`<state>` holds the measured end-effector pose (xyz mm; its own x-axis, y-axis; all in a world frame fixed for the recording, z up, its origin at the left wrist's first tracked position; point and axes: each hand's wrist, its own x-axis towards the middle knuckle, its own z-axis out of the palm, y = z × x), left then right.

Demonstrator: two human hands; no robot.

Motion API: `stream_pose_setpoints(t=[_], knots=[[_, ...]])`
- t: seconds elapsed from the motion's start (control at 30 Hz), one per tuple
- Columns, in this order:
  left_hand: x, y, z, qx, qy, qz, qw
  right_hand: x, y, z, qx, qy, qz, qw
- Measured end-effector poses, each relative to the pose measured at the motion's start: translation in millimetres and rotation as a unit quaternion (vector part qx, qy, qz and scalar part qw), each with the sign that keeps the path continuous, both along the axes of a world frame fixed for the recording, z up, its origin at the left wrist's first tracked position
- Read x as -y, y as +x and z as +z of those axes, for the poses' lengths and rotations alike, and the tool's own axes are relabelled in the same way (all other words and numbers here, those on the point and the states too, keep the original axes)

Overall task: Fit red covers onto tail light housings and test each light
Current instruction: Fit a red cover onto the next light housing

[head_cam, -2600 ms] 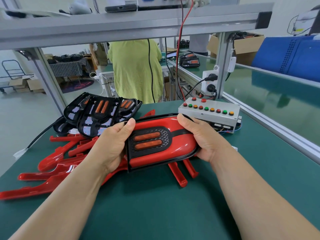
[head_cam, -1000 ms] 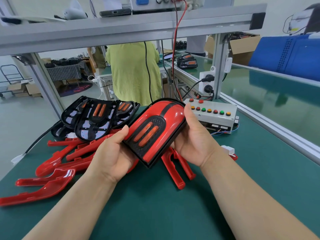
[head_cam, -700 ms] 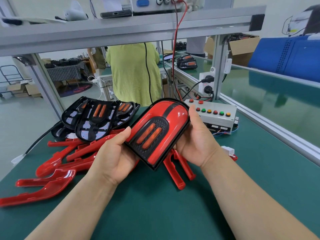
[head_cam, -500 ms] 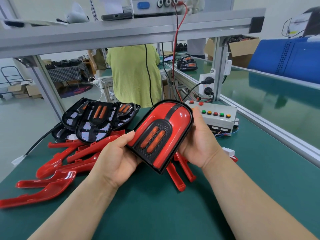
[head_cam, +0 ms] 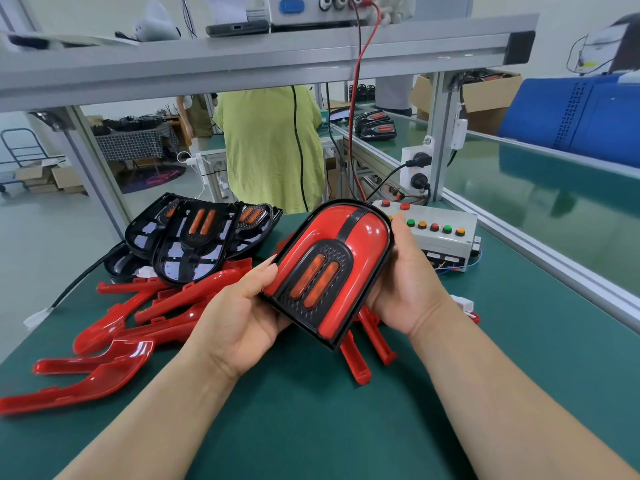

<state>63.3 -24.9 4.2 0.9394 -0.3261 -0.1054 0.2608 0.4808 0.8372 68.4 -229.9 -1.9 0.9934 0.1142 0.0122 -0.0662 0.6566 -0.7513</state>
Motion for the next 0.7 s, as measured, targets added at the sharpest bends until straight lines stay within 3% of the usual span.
stream_pose_setpoints(t=[0.4,0.6,0.7], knots=[[3,-3,4,0.005,0.02,0.007,1.0,4,-3,5,-0.015,-0.035,-0.042,0.998],[1,-6,9,0.032,0.038,-0.018,0.999,27,-9,15,-0.032,-0.082,-0.012,0.996],[4,-8,10,0.016,0.022,-0.035,0.999,35,-4,19,-0.085,-0.103,-0.135,0.982]])
